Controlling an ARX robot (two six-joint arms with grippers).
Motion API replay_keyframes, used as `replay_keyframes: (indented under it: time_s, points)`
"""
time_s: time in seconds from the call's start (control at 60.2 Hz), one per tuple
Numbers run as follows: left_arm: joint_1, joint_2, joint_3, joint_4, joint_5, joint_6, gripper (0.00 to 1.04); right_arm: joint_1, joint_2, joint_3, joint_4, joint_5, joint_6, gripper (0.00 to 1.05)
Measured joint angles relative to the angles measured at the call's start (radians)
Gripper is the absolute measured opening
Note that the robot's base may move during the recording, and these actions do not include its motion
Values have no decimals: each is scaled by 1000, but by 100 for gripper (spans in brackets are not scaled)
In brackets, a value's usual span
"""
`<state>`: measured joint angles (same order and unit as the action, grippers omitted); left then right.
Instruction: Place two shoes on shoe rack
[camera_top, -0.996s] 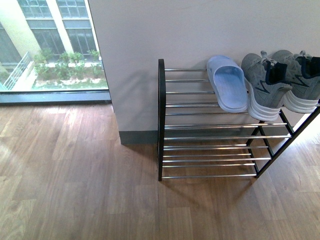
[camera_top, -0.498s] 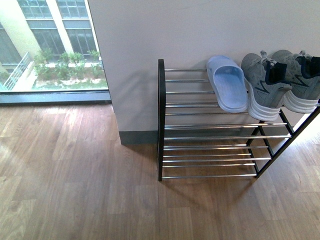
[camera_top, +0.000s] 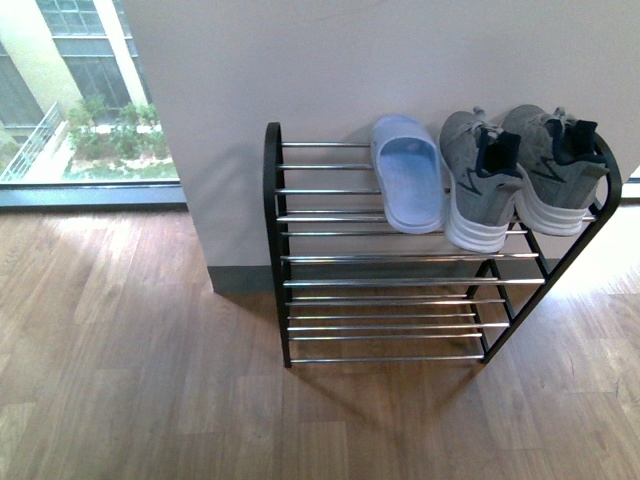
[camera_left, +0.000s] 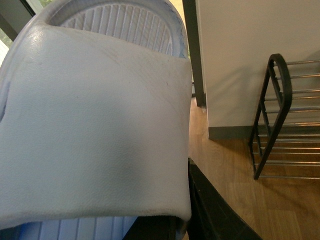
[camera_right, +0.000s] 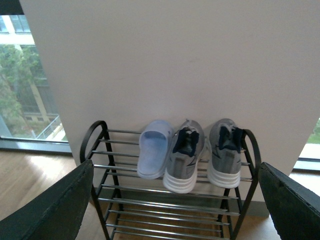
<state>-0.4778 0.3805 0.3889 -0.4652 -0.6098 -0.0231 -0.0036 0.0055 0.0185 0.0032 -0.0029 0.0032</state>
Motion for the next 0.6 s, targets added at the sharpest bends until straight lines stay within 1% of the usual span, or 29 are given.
replay_keyframes:
  time_s: [0.598]
  points:
    - [0,3,1,0,4,0,2,2,-1,0,-2,6,0,95]
